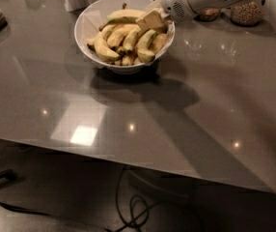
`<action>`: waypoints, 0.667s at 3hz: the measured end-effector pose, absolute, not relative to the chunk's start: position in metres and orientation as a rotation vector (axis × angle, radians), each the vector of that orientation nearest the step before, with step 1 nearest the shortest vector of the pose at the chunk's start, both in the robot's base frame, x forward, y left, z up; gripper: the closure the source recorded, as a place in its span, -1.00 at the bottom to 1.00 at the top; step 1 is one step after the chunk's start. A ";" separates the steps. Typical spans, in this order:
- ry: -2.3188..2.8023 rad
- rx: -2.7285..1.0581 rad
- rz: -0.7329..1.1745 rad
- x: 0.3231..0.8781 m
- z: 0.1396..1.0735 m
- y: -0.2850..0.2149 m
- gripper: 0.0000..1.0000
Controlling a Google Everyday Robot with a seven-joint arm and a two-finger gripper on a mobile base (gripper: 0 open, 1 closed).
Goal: Pick banana from white bowl
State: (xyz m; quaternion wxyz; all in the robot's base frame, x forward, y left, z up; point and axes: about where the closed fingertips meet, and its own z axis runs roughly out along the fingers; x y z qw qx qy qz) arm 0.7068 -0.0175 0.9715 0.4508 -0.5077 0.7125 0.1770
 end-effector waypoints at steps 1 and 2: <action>1.756 -1.252 0.437 0.705 0.974 -0.020 1.00; 1.721 -1.230 0.466 0.678 0.989 -0.029 1.00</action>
Offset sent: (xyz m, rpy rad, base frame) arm -0.0690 -0.0386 0.0359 0.1052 -0.0312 -0.0011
